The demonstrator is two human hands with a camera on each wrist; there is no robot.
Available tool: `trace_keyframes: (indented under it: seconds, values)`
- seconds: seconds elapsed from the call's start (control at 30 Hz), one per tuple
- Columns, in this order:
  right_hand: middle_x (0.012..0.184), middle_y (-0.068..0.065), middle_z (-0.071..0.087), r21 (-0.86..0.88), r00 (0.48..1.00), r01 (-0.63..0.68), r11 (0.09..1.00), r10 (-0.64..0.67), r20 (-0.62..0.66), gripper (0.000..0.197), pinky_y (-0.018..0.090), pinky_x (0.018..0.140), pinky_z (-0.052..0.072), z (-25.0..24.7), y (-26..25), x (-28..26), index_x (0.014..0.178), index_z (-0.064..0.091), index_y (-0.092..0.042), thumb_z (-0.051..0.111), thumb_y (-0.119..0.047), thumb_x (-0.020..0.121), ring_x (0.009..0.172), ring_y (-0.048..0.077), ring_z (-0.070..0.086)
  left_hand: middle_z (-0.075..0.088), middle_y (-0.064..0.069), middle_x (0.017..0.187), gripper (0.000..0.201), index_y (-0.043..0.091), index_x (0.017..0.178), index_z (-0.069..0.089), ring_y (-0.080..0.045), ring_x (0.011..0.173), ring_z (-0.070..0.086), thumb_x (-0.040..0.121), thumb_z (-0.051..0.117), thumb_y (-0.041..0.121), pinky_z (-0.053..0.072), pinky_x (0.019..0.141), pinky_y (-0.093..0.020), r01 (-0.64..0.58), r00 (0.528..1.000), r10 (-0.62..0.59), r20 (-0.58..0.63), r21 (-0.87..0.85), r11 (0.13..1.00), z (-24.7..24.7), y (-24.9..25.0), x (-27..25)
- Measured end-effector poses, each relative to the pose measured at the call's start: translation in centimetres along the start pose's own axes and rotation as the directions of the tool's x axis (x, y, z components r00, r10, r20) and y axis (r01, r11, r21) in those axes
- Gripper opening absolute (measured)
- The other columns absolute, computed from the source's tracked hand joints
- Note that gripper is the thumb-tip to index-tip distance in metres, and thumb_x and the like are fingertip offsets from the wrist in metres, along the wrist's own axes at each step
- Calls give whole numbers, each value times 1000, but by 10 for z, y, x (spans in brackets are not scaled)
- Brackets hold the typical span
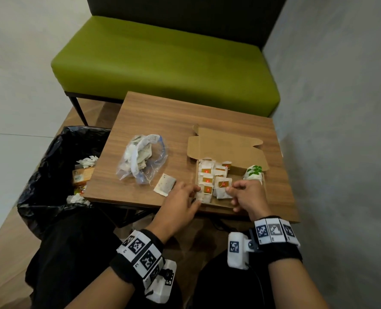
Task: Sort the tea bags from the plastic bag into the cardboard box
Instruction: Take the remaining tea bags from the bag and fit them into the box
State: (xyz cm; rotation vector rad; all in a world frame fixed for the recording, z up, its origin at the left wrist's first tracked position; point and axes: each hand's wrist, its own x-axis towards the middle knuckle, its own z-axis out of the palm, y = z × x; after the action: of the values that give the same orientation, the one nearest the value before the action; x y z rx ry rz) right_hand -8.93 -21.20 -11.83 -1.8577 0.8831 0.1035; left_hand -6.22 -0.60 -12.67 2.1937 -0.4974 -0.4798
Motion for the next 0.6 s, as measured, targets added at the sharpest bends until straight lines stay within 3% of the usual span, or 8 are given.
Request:
trace_keyframes:
  seconds: [0.13, 0.3, 0.47, 0.6]
  values:
    - [80, 12, 70, -35, 999, -2, 999, 0, -54, 17, 27, 42, 50, 8, -3, 15, 80, 62, -14, 76, -6, 85, 51, 15, 62, 49, 9, 123, 38, 29, 132, 54, -4, 106, 54, 95, 61, 29, 49, 99, -28, -22, 1000, 22, 3, 34, 999, 2, -4, 2]
    - [80, 15, 71, 25, 995, -103, 994, 102, 6, 14, 27, 40, 51, 11, -3, 23, 89, 62, -6, 75, -1, 85, 50, 19, 65, 49, 9, 125, 37, 29, 131, 54, -6, 107, 54, 95, 60, 30, 49, 98, -29, -46, 999, 45, 15, 67, 997, 2, -8, 4]
    - [72, 13, 71, -55, 1000, -18, 998, 17, -20, 13, 40, 60, 62, 13, -4, 16, 85, 64, -9, 76, -3, 85, 57, 21, 67, 50, 9, 123, 37, 29, 130, 54, -5, 103, 54, 94, 60, 30, 50, 96, -29, -65, 998, 64, 14, 81, 995, 2, -9, 5]
    - [78, 7, 73, -232, 998, 62, 971, -60, 17, 20, 34, 63, 61, 7, -4, 5, 89, 67, -16, 83, -10, 79, 67, 18, 71, 50, 8, 123, 37, 28, 131, 54, -5, 95, 53, 95, 60, 29, 50, 94, -29, -70, 998, 68, 17, 93, 993, 2, -9, 4]
